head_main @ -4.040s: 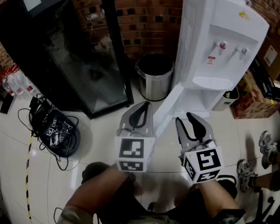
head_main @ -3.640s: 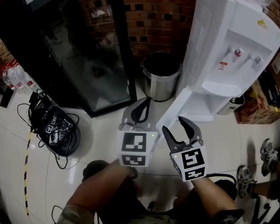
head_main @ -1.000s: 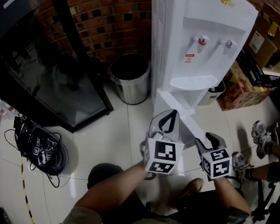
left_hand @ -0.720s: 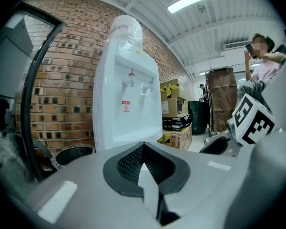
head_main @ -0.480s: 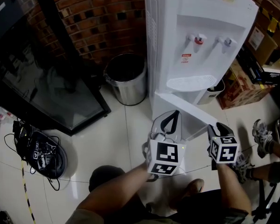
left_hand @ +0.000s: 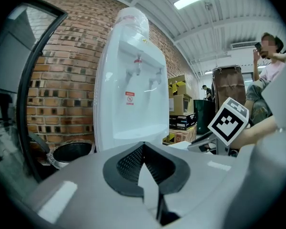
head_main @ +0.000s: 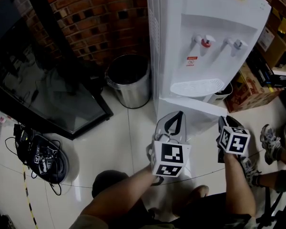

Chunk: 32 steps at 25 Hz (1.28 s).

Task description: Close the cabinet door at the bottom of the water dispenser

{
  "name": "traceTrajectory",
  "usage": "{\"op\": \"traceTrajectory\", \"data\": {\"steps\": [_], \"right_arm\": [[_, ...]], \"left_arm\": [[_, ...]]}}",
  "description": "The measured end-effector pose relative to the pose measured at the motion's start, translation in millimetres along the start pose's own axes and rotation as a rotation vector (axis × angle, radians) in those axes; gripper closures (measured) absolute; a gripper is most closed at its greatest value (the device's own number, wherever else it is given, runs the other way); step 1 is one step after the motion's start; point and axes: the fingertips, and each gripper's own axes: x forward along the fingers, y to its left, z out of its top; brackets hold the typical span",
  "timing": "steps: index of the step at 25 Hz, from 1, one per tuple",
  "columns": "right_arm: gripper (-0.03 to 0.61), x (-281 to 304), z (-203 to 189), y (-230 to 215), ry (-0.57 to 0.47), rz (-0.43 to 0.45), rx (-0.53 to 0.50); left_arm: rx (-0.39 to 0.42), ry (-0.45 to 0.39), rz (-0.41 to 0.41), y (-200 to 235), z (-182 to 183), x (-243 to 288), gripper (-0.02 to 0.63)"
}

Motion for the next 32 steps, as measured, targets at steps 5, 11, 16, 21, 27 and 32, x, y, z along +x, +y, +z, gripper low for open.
{"op": "traceTrajectory", "data": {"steps": [5, 11, 16, 21, 27, 32], "right_arm": [[0.471, 19, 11, -9, -0.028, -0.018, 0.052], [0.547, 49, 24, -12, -0.075, -0.001, 0.154], [0.563, 76, 34, -15, -0.117, 0.033, 0.235], [0.571, 96, 43, -10, -0.145, 0.057, 0.249], [0.577, 101, 49, -4, -0.159, 0.057, 0.221], [0.577, 93, 50, 1, -0.154, 0.07, 0.21]], "left_arm": [[0.011, 0.026, 0.019, 8, -10, 12, 0.614], [0.025, 0.031, 0.024, 16, -10, 20, 0.614], [0.038, 0.035, 0.033, 28, -10, 22, 0.614], [0.024, 0.046, 0.048, 40, -11, 26, 0.614], [0.024, 0.045, 0.04, 38, -12, 32, 0.614], [0.026, 0.038, 0.032, 35, -9, 27, 0.614]]}}
